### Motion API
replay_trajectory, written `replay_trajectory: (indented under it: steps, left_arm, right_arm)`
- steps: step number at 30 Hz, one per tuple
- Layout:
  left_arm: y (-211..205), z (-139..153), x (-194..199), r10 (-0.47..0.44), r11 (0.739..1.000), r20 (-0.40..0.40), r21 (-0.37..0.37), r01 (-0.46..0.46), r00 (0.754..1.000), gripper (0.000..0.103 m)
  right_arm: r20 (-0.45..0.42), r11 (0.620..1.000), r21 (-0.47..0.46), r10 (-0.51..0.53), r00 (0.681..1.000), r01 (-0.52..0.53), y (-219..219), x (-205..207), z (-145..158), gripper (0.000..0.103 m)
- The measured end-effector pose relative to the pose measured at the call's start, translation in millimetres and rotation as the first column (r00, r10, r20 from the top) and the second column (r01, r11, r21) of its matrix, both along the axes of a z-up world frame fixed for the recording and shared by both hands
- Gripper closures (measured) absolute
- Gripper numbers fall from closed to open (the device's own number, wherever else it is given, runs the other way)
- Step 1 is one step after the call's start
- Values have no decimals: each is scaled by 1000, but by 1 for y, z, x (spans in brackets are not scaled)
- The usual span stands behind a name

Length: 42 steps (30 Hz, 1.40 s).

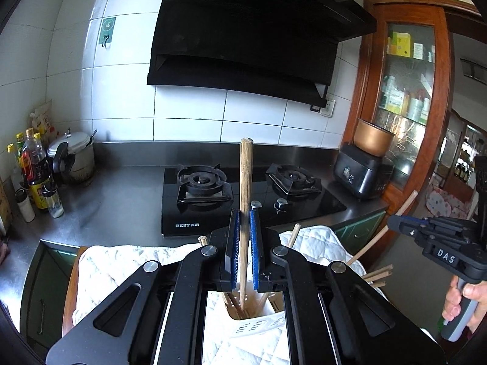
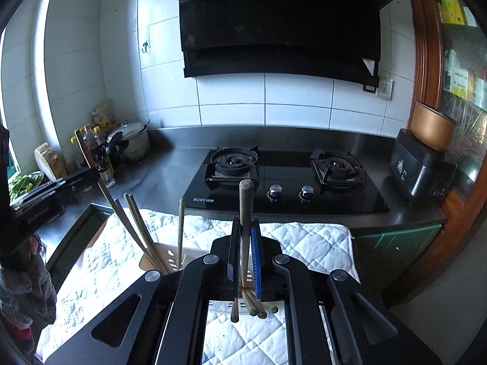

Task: Organize utensils

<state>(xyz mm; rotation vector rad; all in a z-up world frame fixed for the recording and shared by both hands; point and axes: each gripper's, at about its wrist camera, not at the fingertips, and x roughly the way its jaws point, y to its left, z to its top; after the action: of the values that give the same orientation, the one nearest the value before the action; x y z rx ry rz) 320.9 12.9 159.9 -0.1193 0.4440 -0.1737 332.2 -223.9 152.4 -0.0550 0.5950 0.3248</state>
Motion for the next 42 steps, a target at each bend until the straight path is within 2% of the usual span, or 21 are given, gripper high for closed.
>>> replay_trajectory:
  steps: [13, 15, 18, 19, 20, 21, 23, 27, 29, 31, 35, 42]
  left_arm:
    - [-2, -36, 9, -31, 999, -83, 19, 33, 996, 97]
    - [-2, -38, 6, -22, 999, -83, 30, 24, 996, 94]
    - [-3, -38, 2, -37, 999, -80, 32, 40, 996, 94]
    - [-4, -38, 1, -42, 998, -81, 35, 45, 996, 88]
    - [-5, -38, -1, -43, 998, -78, 38, 46, 996, 73]
    - [-6, -37, -3, -37, 998, -70, 46, 40, 997, 67]
    - [-8, -34, -10, -39, 997, -51, 61, 42, 998, 63]
    - [-9, -30, -25, -42, 997, -34, 67, 44, 999, 56]
    - [-9, -29, -34, -38, 997, -27, 68, 40, 999, 49]
    - [-8, -28, -43, -32, 997, -19, 69, 33, 999, 44]
    - [-7, -31, -66, -27, 998, -9, 61, 27, 1000, 31]
    - [-12, -41, -106, -31, 996, -4, 87, 31, 1000, 19]
  right_arm:
    - [-55, 999, -40, 0, 998, -2, 10, 3, -27, 95]
    - [-55, 999, -41, -3, 998, 1, 8, 2, -29, 95]
    - [-56, 999, -36, -7, 998, 5, 7, 0, -30, 87]
    - [-55, 999, -35, -7, 998, 5, 6, 0, -30, 84]
    - [-52, 999, -36, -9, 999, 7, 5, -1, -29, 81]
    - [-48, 999, -36, -10, 999, 8, 4, -3, -29, 79]
    - [-42, 999, -37, -13, 999, 11, 2, -6, -27, 69]
    - [-20, 999, -30, -12, 1000, 11, -4, -19, -22, 61]
    - [-8, 1000, -29, -12, 1000, 12, -7, -28, -20, 50]
    - [8, 999, -37, -9, 1000, 10, -8, -39, -18, 48]
    - [41, 999, -45, -9, 999, 11, -10, -63, -17, 36]
    - [98, 996, -88, -18, 995, 27, -10, -107, -24, 20]
